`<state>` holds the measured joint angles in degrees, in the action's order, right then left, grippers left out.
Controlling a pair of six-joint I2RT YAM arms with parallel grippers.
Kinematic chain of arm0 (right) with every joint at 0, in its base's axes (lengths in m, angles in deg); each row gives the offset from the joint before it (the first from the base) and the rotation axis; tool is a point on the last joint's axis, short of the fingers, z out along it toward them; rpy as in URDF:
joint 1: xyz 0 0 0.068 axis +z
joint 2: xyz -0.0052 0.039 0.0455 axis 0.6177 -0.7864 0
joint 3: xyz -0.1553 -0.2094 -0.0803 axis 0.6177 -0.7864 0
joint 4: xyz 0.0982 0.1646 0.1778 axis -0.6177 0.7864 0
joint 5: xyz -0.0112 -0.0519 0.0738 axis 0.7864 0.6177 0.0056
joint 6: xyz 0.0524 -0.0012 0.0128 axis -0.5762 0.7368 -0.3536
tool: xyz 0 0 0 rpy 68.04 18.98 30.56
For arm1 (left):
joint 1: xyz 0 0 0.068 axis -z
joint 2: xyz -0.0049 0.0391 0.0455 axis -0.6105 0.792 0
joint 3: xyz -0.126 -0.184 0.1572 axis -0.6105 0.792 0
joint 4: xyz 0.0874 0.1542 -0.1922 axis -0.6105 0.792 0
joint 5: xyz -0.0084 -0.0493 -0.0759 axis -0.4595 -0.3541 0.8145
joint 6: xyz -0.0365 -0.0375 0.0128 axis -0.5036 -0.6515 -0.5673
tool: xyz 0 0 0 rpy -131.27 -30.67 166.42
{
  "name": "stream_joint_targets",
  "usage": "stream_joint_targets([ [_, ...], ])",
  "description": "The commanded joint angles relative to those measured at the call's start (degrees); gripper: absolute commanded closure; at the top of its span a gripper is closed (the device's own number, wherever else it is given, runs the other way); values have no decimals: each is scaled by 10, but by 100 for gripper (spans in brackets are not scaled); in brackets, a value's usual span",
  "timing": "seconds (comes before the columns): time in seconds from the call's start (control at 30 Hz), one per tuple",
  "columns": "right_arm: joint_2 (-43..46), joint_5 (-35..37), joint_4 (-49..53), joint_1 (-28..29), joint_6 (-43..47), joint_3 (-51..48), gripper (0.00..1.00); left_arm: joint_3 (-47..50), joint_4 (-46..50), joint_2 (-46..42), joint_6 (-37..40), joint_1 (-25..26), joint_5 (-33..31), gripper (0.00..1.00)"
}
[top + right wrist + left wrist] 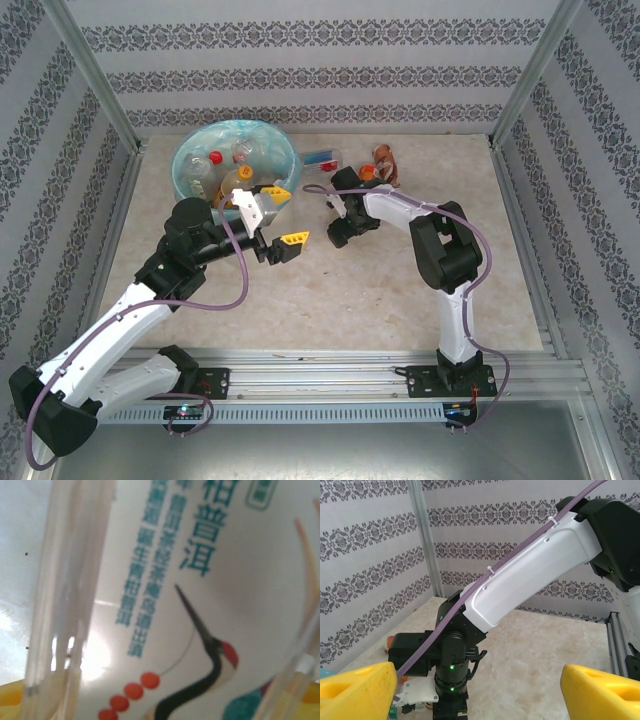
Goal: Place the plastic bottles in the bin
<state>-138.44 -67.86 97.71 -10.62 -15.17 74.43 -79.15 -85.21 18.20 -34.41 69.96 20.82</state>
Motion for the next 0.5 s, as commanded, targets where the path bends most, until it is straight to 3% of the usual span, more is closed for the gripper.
stream_joint_targets([
  [0.0,14,-9,2,5,-20,-5,23,6,-4,-11,19,11,-10,14],
  [0.23,65,-21,-15,5,-45,-44,48,10,-8,-12,24,13,-19,14],
  [0.47,198,-47,-58,17,-69,-136,54,15,-20,-15,18,13,-29,14],
])
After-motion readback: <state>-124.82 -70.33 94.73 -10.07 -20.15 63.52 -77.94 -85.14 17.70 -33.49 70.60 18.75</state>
